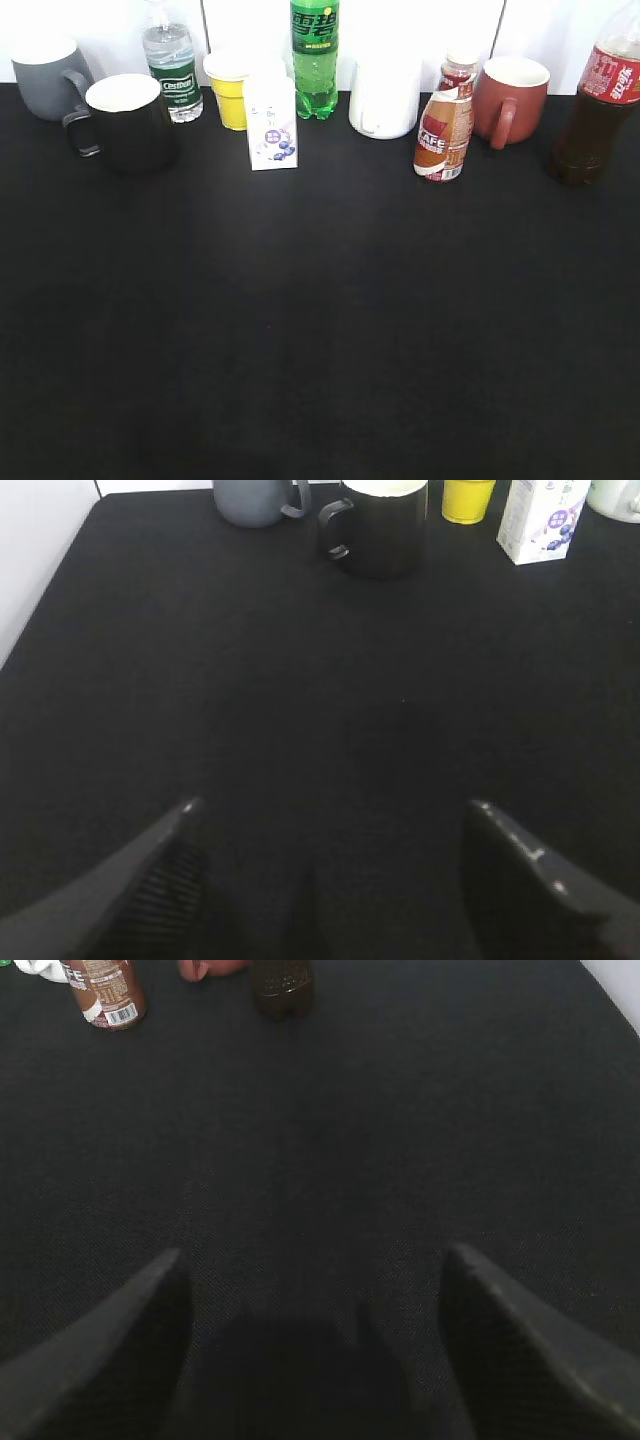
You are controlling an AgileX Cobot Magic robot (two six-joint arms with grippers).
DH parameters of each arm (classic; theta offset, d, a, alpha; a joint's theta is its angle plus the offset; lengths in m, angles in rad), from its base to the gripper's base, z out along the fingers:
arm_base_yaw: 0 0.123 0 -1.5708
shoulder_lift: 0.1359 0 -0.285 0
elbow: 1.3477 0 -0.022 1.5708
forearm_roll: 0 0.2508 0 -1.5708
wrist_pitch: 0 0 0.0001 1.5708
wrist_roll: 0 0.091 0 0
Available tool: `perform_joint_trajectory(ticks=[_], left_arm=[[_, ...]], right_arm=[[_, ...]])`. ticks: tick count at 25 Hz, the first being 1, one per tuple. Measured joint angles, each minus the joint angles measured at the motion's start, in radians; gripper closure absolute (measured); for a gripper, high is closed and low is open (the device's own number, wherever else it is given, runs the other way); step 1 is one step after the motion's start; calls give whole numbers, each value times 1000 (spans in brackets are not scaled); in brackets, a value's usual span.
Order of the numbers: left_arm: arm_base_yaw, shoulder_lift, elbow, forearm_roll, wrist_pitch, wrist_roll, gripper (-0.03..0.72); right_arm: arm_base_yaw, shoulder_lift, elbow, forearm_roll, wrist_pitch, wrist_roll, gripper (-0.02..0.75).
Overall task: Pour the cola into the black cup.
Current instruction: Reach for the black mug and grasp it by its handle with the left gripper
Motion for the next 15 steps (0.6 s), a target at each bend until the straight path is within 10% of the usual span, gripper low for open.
perform_joint_trajectory(ticks=[8, 15], left_arm=[[0, 0, -7, -12, -14, 0, 166], [0, 304, 129, -18, -926, 0, 270]], right_arm=[[0, 0, 0, 0, 0, 0, 154], [0, 0, 0, 0, 0, 0, 154]])
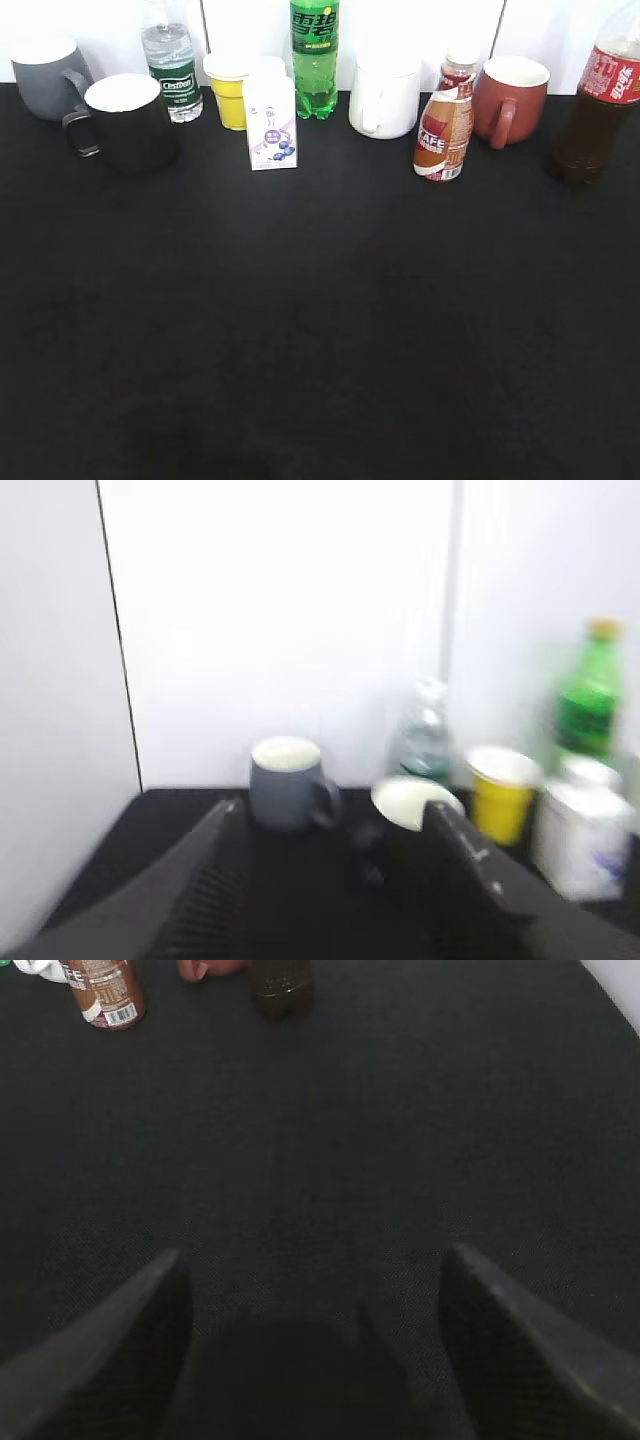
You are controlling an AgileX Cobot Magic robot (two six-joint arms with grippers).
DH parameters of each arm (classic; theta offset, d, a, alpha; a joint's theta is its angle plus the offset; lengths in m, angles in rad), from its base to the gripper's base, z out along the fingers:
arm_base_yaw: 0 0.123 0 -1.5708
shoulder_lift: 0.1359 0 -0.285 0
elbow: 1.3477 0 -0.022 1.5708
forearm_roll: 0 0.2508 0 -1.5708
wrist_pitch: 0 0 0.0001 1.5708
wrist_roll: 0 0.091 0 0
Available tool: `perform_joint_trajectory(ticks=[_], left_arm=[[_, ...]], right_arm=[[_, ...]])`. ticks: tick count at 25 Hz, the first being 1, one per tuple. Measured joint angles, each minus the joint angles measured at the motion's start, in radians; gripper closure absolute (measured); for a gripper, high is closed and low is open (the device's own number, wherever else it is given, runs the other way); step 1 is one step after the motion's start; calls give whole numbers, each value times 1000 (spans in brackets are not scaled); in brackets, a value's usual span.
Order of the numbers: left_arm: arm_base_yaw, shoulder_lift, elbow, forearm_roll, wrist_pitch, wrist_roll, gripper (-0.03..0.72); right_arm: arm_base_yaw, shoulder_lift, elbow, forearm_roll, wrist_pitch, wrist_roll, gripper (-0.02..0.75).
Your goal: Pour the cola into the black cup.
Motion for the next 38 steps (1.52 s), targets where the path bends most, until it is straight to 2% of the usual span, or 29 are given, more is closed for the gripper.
perform_joint_trajectory(ticks=[4, 7, 9, 12, 17, 23, 24, 26, 27, 28, 31, 34, 38], left_arm=[[0, 467, 37, -3, -445, 0, 270], [0, 857, 37, 103, -780, 0, 270], [0, 1098, 36, 116, -943, 0, 270], [-1, 1362, -28, 160, -1083, -16, 237], [-3, 1637, -226, 171, -1149, -27, 227], [-3, 1781, -442, 172, -1149, -119, 247], [-3, 1797, -474, 174, -1145, -120, 291], [-4, 1836, -519, 180, -1145, -123, 465], [-5, 1842, -526, 186, -1152, -124, 582], [-5, 1843, -526, 186, -1159, -125, 629], [-5, 1843, -518, 185, -1175, -125, 631], [-5, 1730, -410, 184, -1167, -115, 648], [-5, 1478, -254, 183, -1173, -116, 648]], right_arm=[[0, 0, 0, 0, 0, 0, 154], [0, 0, 0, 0, 0, 0, 154], [0, 0, 0, 0, 0, 0, 154], [0, 0, 0, 0, 0, 0, 154], [0, 0, 0, 0, 0, 0, 154], [0, 0, 0, 0, 0, 0, 154], [0, 0, 0, 0, 0, 0, 154], [0, 0, 0, 0, 0, 0, 154], [0, 0, 0, 0, 0, 0, 154], [0, 0, 0, 0, 0, 0, 154], [0, 0, 0, 0, 0, 0, 154], [0, 0, -12, 9, -36, 0, 154], [0, 147, 30, 10, -453, 0, 154]])
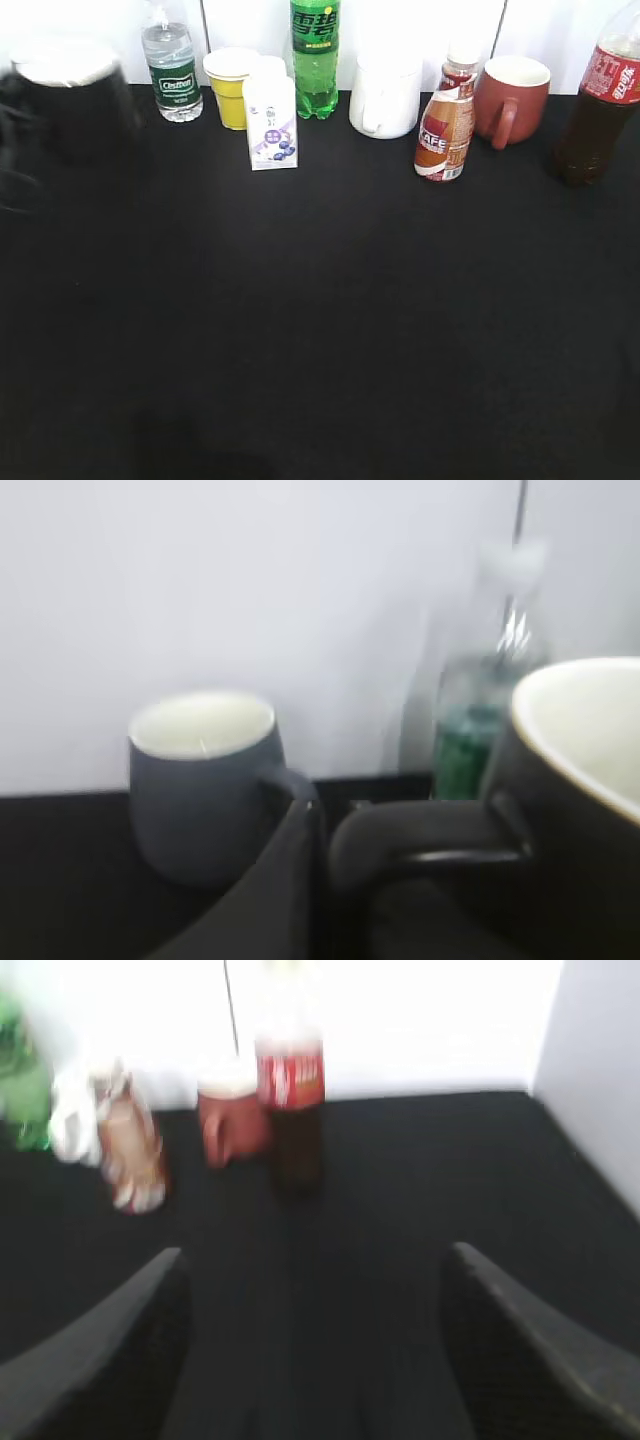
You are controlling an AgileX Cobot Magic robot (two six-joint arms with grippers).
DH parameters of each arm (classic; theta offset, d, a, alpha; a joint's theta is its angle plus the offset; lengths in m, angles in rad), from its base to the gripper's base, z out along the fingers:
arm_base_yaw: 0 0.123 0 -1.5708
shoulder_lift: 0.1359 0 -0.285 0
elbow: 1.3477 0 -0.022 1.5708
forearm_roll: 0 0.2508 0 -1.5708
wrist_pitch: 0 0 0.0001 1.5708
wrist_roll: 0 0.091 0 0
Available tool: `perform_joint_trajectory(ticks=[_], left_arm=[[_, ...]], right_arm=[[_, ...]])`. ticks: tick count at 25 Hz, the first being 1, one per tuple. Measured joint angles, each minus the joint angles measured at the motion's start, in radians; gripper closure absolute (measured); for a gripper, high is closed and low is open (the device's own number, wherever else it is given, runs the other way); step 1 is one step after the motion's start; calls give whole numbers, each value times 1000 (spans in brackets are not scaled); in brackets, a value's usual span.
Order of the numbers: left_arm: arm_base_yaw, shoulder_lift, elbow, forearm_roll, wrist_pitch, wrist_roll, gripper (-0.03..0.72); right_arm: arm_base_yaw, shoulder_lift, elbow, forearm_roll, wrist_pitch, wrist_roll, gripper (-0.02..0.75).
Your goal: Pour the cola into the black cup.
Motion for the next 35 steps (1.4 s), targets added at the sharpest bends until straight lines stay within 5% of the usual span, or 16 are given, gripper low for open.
perform_joint_trajectory(ticks=[6, 12, 16, 27, 32, 35], left_arm=[[0, -149, 206, 131, -9, -57, 648], [0, -149, 229, 134, -32, -61, 648], [0, -149, 229, 134, -32, -61, 648], [0, -149, 229, 134, -35, -61, 648], [0, -149, 229, 136, -35, -61, 648], [0, -149, 229, 191, -37, -61, 648]], right_arm=[[0, 605, 191, 7, -891, 1, 154], [0, 1460, 177, -94, -1743, 53, 87], [0, 1776, 4, -99, -1782, 56, 86], [0, 1951, -380, -120, -1653, 64, 93], [-1, 1974, -401, -184, -1691, 19, 344], [-1, 1963, -349, -208, -1751, 1, 352]])
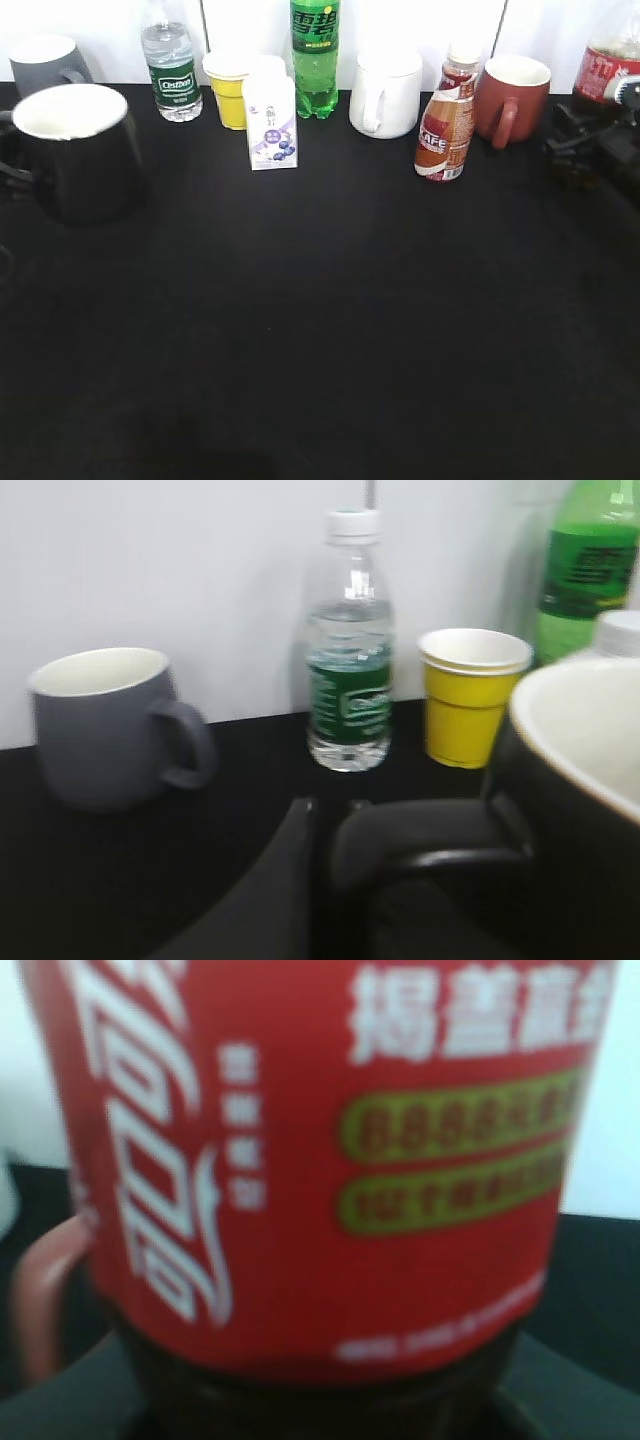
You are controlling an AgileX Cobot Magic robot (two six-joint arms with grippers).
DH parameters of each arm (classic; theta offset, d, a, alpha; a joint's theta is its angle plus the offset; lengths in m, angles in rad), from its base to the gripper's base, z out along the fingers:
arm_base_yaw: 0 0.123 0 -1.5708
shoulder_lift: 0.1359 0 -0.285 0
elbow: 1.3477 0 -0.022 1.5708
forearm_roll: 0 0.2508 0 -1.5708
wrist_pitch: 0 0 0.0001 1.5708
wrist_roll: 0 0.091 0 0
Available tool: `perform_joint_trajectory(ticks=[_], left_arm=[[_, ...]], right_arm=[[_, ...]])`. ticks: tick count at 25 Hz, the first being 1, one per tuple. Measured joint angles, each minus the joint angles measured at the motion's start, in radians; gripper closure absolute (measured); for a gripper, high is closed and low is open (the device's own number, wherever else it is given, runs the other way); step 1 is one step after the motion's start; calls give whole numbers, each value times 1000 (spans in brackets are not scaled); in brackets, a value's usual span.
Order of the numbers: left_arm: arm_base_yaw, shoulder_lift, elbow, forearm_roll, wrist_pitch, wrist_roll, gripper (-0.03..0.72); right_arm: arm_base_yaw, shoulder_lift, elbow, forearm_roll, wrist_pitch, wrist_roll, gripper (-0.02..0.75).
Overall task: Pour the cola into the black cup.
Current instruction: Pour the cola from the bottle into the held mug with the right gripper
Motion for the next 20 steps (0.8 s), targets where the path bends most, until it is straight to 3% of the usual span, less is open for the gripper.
perform_joint_trajectory(ticks=[3, 5, 9, 13, 15, 20], left_arm=[[-12, 0, 0, 50, 6, 0, 648], [-87, 0, 0, 50, 35, -3, 648], [-232, 0, 0, 29, 56, -3, 648], [-338, 0, 0, 27, 47, -3, 648], [-372, 0, 0, 27, 35, -4, 648], [-375, 0, 0, 61, 32, -4, 648]], right_arm=[[1, -144, 109, -30, 5, -9, 352], [41, -288, 177, -31, 13, -15, 353], [297, -489, 198, -53, 218, -128, 353], [516, -498, 198, -62, 323, -304, 353], [555, -496, 189, -67, 361, -439, 353], [558, -457, 140, -24, 400, -880, 353]])
